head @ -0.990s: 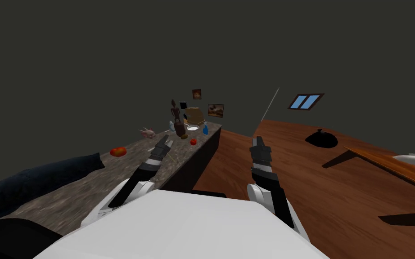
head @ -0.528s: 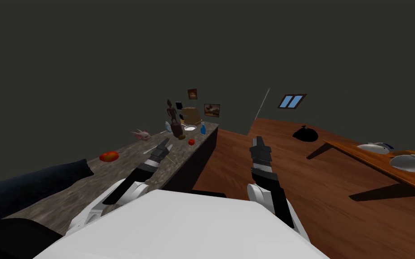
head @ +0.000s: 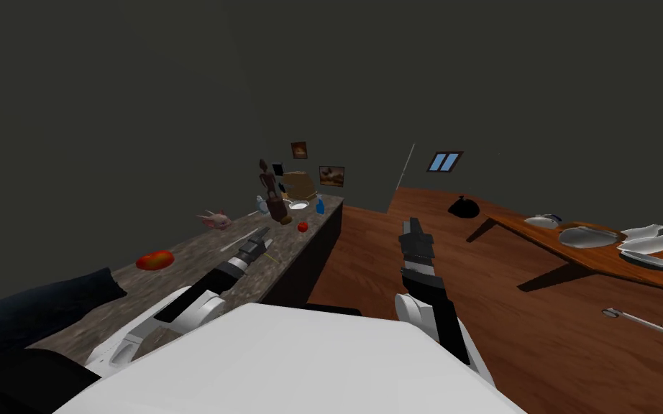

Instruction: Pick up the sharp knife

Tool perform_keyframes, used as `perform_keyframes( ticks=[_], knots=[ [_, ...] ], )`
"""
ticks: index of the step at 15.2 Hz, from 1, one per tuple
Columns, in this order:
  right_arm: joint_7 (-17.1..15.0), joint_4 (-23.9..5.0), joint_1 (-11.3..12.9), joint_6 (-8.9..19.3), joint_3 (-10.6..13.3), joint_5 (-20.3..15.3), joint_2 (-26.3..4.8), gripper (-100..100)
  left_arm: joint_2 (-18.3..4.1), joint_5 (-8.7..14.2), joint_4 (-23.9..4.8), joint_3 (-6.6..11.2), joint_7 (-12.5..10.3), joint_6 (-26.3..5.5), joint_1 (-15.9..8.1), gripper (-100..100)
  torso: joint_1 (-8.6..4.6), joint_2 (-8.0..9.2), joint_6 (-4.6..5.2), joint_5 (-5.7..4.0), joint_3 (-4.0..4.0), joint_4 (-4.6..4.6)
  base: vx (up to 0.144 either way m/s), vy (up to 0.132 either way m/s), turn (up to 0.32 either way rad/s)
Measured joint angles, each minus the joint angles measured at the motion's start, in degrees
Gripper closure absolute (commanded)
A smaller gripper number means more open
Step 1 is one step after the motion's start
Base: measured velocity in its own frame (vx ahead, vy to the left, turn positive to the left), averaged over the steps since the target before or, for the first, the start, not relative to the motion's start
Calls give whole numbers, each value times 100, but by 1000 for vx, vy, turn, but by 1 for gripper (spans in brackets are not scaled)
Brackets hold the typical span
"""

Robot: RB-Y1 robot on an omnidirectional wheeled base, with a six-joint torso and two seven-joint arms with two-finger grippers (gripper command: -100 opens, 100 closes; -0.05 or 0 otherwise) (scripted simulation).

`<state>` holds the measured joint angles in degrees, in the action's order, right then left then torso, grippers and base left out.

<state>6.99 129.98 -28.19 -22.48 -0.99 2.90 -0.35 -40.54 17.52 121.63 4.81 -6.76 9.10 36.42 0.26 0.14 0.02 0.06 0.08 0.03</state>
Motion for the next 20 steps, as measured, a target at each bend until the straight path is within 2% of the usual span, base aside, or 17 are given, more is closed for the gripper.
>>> perform_keyframes(
  ticks=[6, 8, 12, 14, 20],
  knots=[
    [0, 0, 0, 0, 0, 0, 0, 0, -627, 531, -266, 28, -162, -484, 133, -100, 0, -1, 2, 0, -1, 0, -44, 44, -175],
    [0, 0, 0, 0, 0, 0, 0, 0, -867, 714, -368, 57, -230, -566, 258, -100, -1, 0, 0, -1, 0, 0, -46, 38, -151],
    [0, 0, 0, 0, 0, 0, 0, 0, -1309, 1064, -615, 48, -346, -816, 329, -100, -1, -5, 0, 0, -3, -1, -39, 37, -156],
    [0, 0, 0, 0, 0, 0, 0, 0, -1495, 1223, -737, 24, -393, -966, 321, -100, -1, -6, 2, 0, -3, -1, -40, 38, -186],
    [0, 0, 0, 0, 0, 0, 0, 0, -2077, 1724, -978, 71, -560, -1358, 508, -100, -5, -6, 0, -1, -3, -1, -40, 31, -144]
  ],
)
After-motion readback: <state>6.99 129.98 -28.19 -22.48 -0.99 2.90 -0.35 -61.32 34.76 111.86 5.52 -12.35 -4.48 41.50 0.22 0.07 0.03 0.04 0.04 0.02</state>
